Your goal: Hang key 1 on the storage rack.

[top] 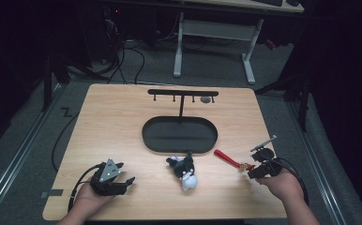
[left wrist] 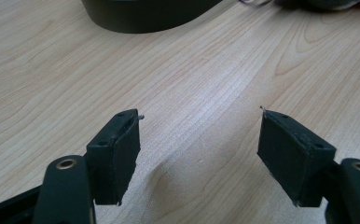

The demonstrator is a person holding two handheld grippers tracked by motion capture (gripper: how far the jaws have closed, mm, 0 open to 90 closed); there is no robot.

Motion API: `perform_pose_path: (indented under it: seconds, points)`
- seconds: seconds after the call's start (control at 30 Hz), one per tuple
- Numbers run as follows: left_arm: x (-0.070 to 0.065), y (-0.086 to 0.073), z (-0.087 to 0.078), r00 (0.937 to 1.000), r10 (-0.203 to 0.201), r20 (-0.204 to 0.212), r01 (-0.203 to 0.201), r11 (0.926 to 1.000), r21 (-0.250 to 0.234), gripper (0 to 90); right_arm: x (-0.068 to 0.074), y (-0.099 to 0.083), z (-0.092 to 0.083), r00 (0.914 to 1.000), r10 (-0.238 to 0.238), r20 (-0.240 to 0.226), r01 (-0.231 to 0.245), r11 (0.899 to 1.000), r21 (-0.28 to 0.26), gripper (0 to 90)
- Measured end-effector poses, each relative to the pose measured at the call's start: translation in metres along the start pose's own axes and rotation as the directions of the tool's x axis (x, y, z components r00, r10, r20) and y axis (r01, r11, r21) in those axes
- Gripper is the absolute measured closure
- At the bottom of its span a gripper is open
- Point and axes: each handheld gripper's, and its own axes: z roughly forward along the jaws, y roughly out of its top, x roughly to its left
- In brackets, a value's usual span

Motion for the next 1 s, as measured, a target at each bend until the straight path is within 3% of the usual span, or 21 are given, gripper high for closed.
perform_pose_path:
  seconds: [0.2,1.0]
  points:
    - [-0.001,0.000,-0.001,1.0000,0.001,0.003,-0.001,1.0000,-0.004,30.0,0.009,-0.001,-0.017,0.9997,-0.018,-0.018,0.018,1.000,0.002,67.0]
    - [-0.001,0.001,-0.001,0.9999,0.007,0.014,-0.007,1.0000,-0.004,30.0,0.029,0.017,-0.082,0.9996,-0.027,-0.004,0.027,0.998,-0.064,67.1]
